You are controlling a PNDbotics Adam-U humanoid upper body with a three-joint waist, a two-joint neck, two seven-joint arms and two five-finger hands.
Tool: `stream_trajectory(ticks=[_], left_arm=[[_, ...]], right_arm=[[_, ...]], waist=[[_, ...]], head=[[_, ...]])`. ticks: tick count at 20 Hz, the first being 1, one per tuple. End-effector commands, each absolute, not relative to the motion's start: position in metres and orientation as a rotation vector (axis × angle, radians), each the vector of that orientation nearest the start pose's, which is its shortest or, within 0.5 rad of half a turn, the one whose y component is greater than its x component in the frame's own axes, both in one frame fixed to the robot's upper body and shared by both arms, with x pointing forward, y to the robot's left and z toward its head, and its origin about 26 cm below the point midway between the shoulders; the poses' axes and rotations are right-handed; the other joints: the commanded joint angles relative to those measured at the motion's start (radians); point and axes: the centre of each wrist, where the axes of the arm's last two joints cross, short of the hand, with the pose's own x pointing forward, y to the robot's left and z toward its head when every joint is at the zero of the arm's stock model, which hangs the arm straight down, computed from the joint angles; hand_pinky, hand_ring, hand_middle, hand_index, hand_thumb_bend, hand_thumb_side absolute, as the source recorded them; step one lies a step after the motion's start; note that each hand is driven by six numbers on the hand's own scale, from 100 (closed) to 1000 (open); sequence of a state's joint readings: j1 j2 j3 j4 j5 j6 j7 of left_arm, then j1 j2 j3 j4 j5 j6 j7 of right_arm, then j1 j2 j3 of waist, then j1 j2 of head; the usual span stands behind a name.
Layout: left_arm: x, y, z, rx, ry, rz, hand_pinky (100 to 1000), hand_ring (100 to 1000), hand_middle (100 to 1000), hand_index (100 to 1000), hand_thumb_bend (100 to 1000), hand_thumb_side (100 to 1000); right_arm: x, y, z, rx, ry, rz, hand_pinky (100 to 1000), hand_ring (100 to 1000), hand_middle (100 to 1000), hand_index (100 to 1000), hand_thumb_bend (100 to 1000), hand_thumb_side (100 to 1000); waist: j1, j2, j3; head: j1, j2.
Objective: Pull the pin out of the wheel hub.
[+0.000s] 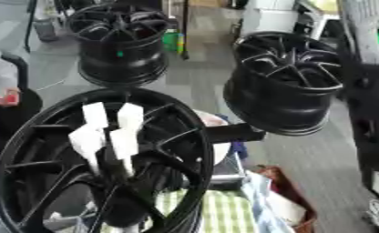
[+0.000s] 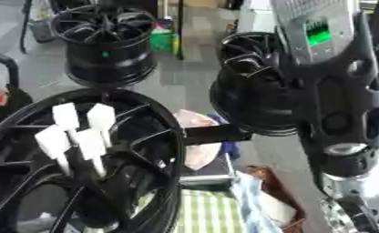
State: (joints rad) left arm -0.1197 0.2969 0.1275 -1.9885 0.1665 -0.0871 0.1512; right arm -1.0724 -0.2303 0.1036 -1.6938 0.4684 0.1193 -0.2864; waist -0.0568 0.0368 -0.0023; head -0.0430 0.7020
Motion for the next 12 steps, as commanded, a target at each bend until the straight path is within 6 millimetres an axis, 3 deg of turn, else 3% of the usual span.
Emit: stream_trajectory(ticks=[1,7,8,9,12], left_arm=[[0.278,0.307,0.163,0.209,-2.24,0.019,827,898,785,804,165,606],[0.279,0.306,0.163,0.202,-2.24,0.013,827,898,785,804,164,607],[0.279,0.306,0.163,0.201,-2.239,0.012,827,898,785,804,162,610],[0.279,0.306,0.163,0.2,-2.239,0.012,827,898,785,804,163,607],[0.279,0.306,0.163,0.199,-2.239,0.01,828,898,785,804,163,608]], right_arm=[[0.354,-0.133,0.381,0.753,3.388,-0.358,810,820,758,839,100,502],[0.377,-0.096,0.352,0.561,3.595,-0.787,799,812,743,836,100,622],[0.381,-0.09,0.347,0.546,3.612,-0.887,799,811,739,836,100,556],[0.385,-0.085,0.342,0.529,3.622,-0.987,798,811,740,835,100,661],[0.391,-0.068,0.328,0.46,3.616,-1.29,798,812,741,836,100,698]], waist=[[0.005,-0.011,0.0],[0.004,-0.011,0.003],[0.004,-0.011,0.004],[0.004,-0.011,0.005],[0.003,-0.012,0.007]], head=[[-0.005,-0.007],[-0.014,-0.015],[-0.016,-0.017],[-0.017,-0.018],[-0.022,-0.022]])
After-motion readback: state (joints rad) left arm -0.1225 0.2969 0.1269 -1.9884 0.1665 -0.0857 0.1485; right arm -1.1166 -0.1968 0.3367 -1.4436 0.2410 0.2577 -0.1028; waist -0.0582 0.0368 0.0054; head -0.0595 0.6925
